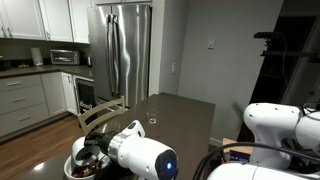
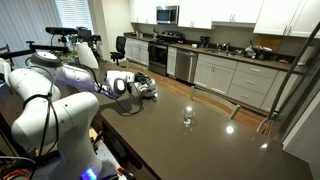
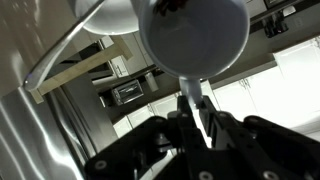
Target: Move some of the objects from the white cup and put them in the bowl
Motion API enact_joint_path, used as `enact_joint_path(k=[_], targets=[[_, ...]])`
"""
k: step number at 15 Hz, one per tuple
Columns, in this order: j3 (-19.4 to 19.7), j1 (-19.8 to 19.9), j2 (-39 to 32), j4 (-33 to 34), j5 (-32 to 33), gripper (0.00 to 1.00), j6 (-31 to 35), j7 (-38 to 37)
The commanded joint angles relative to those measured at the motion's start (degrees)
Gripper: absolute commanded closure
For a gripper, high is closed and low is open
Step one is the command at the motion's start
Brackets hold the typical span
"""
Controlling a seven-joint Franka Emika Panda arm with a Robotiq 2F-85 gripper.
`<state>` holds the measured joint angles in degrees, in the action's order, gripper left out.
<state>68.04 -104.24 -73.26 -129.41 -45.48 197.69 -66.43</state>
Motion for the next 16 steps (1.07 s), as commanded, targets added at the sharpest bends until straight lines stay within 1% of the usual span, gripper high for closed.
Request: enact_joint_path(k=[1, 10, 16], targets=[[0.9, 1.0, 4.4, -0.2, 2.0, 0.94, 1.0, 1.2], [0.9, 1.4, 12.5, -0.5, 5.9, 0.94, 1.0, 1.2], [0.9, 2.2, 14.9, -0.9, 6.6, 0.94, 1.0, 1.4]])
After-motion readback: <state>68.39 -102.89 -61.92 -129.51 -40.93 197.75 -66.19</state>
